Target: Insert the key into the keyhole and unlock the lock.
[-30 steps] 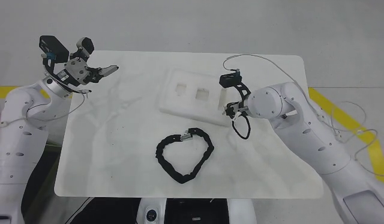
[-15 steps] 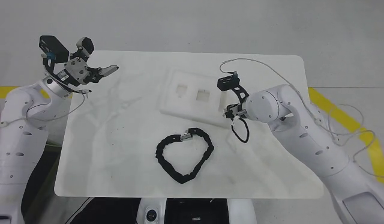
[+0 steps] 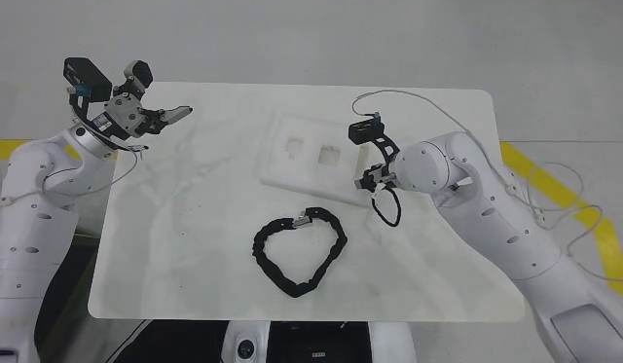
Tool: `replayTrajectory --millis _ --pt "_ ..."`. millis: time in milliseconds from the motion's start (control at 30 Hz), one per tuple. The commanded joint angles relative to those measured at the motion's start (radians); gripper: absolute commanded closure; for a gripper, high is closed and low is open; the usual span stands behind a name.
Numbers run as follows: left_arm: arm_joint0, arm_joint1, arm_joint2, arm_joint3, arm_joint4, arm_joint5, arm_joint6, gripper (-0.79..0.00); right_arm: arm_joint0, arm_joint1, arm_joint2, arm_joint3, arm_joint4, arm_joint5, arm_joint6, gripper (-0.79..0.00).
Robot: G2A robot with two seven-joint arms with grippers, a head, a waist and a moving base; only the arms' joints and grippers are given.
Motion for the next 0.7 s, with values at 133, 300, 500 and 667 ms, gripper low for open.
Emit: replayTrajectory --millis 133,300,500,667 --pt "0.000 0.000 0.000 0.000 0.000 0.000 0.000 -0.785 0.009 -0.008 -0.007 0.021 0.007 -0.007 0.001 -0.240" --pt "0.000 0.000 0.000 0.000 0.000 0.000 0.000 -0.785 0.010 -0.012 -0.006 0.040 0.011 -0.012 0.000 -0.025" --pt "0.000 0.000 0.000 0.000 0.000 0.000 0.000 -0.785 0.013 -0.013 0.000 0.034 -0.008 0.000 0.011 0.000" --pt "0.000 0.000 0.000 0.000 0.000 0.000 0.000 -0.785 0.009 -0.008 0.017 -0.002 -0.040 0.011 0.037 0.000"
